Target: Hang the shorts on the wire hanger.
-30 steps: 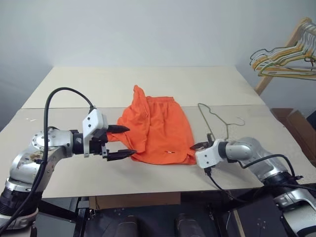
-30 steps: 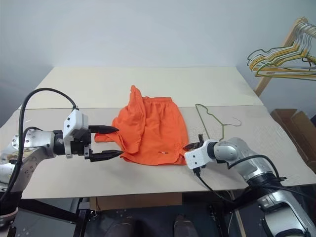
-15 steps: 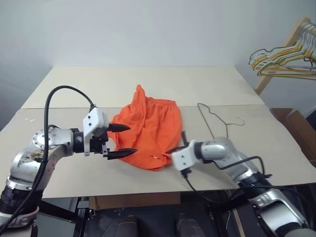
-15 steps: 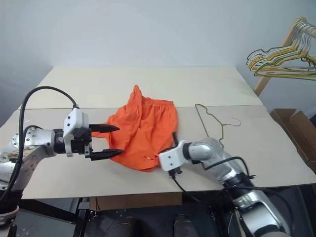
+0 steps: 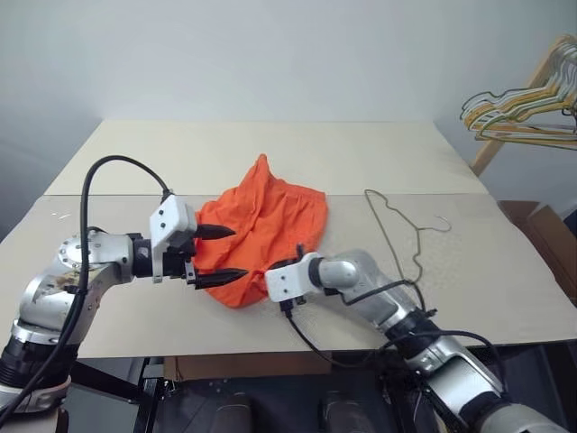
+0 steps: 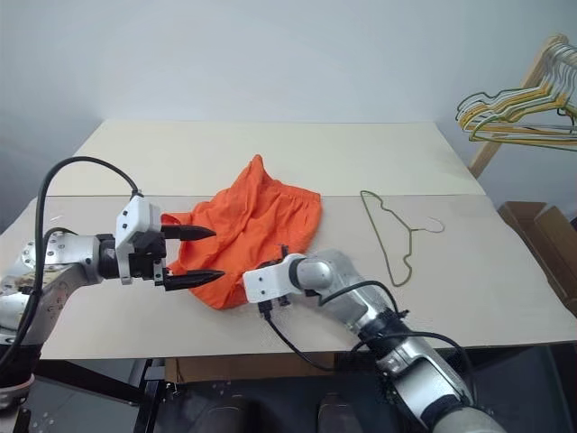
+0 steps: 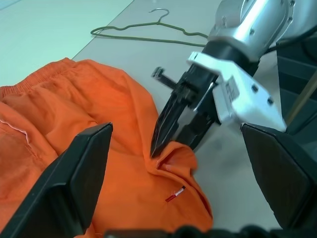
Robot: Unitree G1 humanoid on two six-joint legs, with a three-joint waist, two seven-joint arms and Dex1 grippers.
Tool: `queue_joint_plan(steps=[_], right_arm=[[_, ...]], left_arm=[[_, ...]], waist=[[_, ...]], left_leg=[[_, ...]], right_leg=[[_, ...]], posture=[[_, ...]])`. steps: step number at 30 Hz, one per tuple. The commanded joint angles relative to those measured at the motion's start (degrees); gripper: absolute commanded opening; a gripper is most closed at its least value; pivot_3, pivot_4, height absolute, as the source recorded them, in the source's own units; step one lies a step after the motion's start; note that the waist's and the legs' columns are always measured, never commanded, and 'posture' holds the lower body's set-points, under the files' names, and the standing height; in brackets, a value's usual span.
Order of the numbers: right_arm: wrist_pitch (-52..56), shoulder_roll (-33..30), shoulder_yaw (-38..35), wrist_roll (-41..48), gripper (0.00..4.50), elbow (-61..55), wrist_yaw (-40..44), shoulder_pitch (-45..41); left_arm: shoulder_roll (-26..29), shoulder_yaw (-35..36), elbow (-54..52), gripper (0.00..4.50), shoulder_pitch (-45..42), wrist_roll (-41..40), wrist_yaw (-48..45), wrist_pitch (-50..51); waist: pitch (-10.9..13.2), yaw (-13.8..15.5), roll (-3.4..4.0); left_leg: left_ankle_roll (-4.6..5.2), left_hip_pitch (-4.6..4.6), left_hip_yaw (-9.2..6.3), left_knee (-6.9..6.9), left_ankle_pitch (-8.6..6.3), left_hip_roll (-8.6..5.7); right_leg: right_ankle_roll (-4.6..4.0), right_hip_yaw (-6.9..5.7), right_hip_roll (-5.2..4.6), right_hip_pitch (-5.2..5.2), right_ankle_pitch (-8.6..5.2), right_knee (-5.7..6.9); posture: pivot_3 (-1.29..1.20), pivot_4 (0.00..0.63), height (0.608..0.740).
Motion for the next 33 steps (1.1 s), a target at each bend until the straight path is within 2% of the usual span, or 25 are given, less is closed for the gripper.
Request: queue_joint_plan(steps=[1,4,5,10,14,16,20,25,28,33], right_arm=[[3.8,-6.4,-4.9,6.3,3.21,-9.3,8.2,0.7],[7.5,-13.0,-7.7,10.5,4.27,-15.0,13.6,2.1],[8.0,-14.7,-8.3,11.7,4.45,-16.1,14.9,2.4],[11.9,-21.0,-12.6,15.9,4.45,-19.5,16.7,4.4],[14.2,-24.2,-15.0,17.4,4.45,-20.2,15.7,6.1],[14.6,-24.9,-15.3,17.4,4.45,-20.4,14.7,6.7],[16.1,-25.5,-15.6,17.5,4.45,-21.6,13.3,7.5],[16.9,-25.7,-15.4,17.7,4.45,-22.5,11.8,8.0],[17.2,-25.8,-15.8,18.0,4.5,-22.9,11.1,8.5],[16.8,-26.2,-15.9,18.2,4.5,-22.7,10.3,8.8]], left_arm=[[-0.1,-1.7,-1.2,4.5,-2.0,0.7,-0.3,-0.3],[-1.1,-6.1,-1.7,4.5,-4.2,2.0,1.1,2.6],[-1.4,-7.5,-2.0,4.5,-4.7,2.7,1.4,3.1],[-3.7,-18.1,-5.5,4.5,-8.3,6.8,5.7,12.5],[-8.4,-26.9,-5.4,4.5,-15.9,6.7,10.3,30.2],[-11.9,-29.9,-3.7,4.5,-18.3,8.3,14.2,35.3],[-15.6,-34.1,-1.2,4.5,-20.5,10.6,18.5,39.8],[-16.9,-37.6,0.6,4.5,-21.2,12.7,21.1,40.6],[-16.5,-37.6,0.6,3.92,-21.0,13.2,21.7,40.1],[-15.1,-36.0,0.0,2.29,-20.8,13.3,21.8,40.0]], waist=[[0.0,-0.1,0.0],[0.0,0.1,0.02],[0.0,-0.1,0.01],[0.0,-0.5,0.01],[0.0,-0.5,0.01],[0.0,-0.5,0.0],[0.0,-1.0,0.0],[-0.1,-1.7,0.06],[-0.1,-1.7,0.06],[-0.1,-1.7,0.06]], left_leg=[[0.0,0.02,0.0,0.0,0.0,0.01],[0.0,0.01,0.0,0.01,0.0,0.0],[0.0,0.02,0.0,0.01,0.0,-0.01],[0.0,-0.02,0.02,0.01,0.0,0.01],[0.0,-0.03,0.02,0.02,0.0,-0.01],[0.0,-0.03,0.01,0.05,0.0,-0.03],[0.0,-0.06,0.0,0.06,0.0,-0.05],[0.0,-0.06,-0.05,0.06,0.0,-0.07],[0.0,-0.04,-0.04,0.06,0.0,-0.09],[0.0,-0.05,-0.04,0.06,0.0,-0.1]], right_leg=[[0.0,0.0,0.01,0.01,0.0,0.0],[0.03,-0.02,0.0,0.03,-0.02,-0.02],[0.04,-0.01,0.0,0.04,-0.03,-0.02],[0.15,0.01,0.05,0.01,-0.1,-0.03],[0.35,0.02,0.06,0.0,-0.21,-0.02],[0.51,0.02,0.04,0.03,-0.3,-0.03],[0.54,0.05,0.03,-0.01,-0.31,-0.03],[0.3,0.05,0.02,0.0,-0.18,-0.01],[0.31,0.05,-0.01,0.03,-0.18,-0.02],[0.3,0.04,-0.03,0.02,-0.17,-0.03]], posture=[[-0.03,0.061,0.74],[-0.05,0.059,0.74],[-0.05,0.058,0.74],[-0.07,0.054,0.74],[-0.08,0.048,0.74],[-0.09,0.044,0.74],[-0.11,0.037,0.74],[-0.12,0.031,0.74],[-0.11,0.03,0.74],[-0.11,0.023,0.74]])
